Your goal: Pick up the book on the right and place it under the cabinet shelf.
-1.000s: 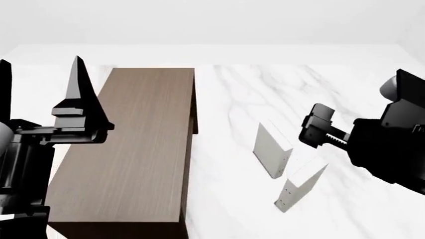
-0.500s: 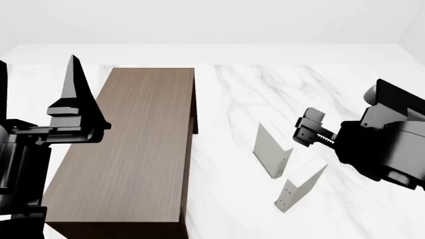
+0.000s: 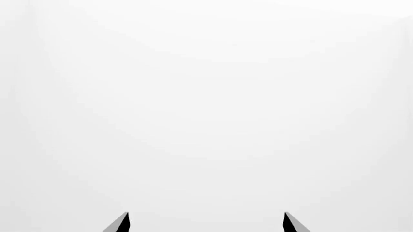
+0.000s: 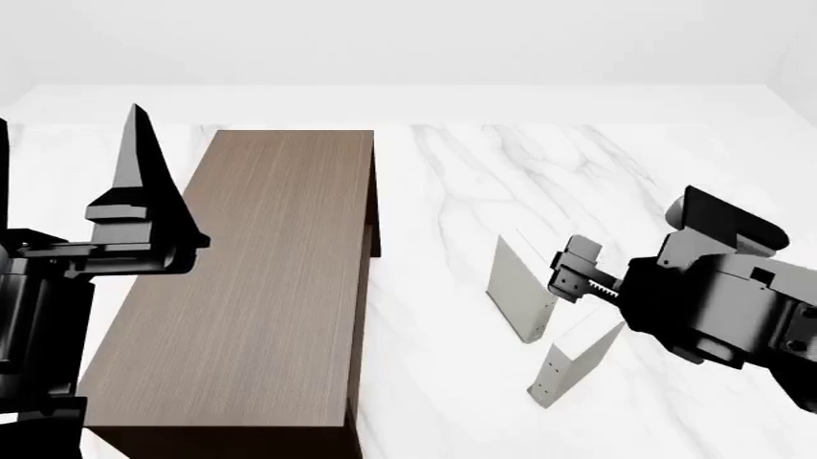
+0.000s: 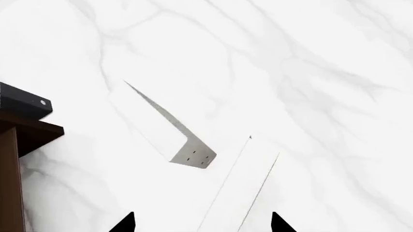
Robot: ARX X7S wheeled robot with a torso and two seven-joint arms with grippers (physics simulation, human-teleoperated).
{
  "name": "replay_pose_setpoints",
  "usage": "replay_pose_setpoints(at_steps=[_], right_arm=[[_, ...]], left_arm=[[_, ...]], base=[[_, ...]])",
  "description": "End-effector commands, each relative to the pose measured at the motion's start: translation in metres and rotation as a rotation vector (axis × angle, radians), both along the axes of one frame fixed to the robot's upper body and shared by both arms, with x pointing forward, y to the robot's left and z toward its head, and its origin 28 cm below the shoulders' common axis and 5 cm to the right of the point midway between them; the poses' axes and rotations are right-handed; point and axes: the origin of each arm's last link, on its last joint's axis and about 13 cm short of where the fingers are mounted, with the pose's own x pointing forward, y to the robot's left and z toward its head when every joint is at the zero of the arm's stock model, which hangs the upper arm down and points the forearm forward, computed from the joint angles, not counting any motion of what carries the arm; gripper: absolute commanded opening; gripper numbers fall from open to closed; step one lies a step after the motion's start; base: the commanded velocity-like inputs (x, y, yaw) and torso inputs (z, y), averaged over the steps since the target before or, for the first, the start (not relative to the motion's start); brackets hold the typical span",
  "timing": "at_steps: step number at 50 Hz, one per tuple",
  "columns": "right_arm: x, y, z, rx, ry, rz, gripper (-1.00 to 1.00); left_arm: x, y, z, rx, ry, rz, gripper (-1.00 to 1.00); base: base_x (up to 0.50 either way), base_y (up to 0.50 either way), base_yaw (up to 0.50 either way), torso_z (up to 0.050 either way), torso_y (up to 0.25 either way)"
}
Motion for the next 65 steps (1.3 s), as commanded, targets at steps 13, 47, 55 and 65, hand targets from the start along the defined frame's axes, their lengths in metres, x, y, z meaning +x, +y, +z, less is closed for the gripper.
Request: replay_pose_setpoints(at_steps=[13,47,55,65], right_arm=[[0.013,0.001,-0.024,0.035,0.019,-0.01,1.0],[0.027,-0.003,-0.057,0.027,0.08,-0.033,1.0],[0.029,-0.005,-0.068,0.036,0.101,-0.042,1.0],[0.031,-0.006,-0.078,0.043,0.123,-0.043,1.0]], left_arm=[[0.0,0.0,0.0,0.003,0.001,0.002,1.0],[0.001,0.0,0.0,0.006,0.001,0.007,1.0],[0.001,0.0,0.0,0.005,0.001,0.008,1.0],[0.001,0.0,0.0,0.005,0.002,0.01,1.0]], base=[[0.0,0.0,0.0,0.0,0.0],[0.0,0.0,0.0,0.0,0.0],[0.0,0.0,0.0,0.0,0.0],[0.0,0.0,0.0,0.0,0.0]])
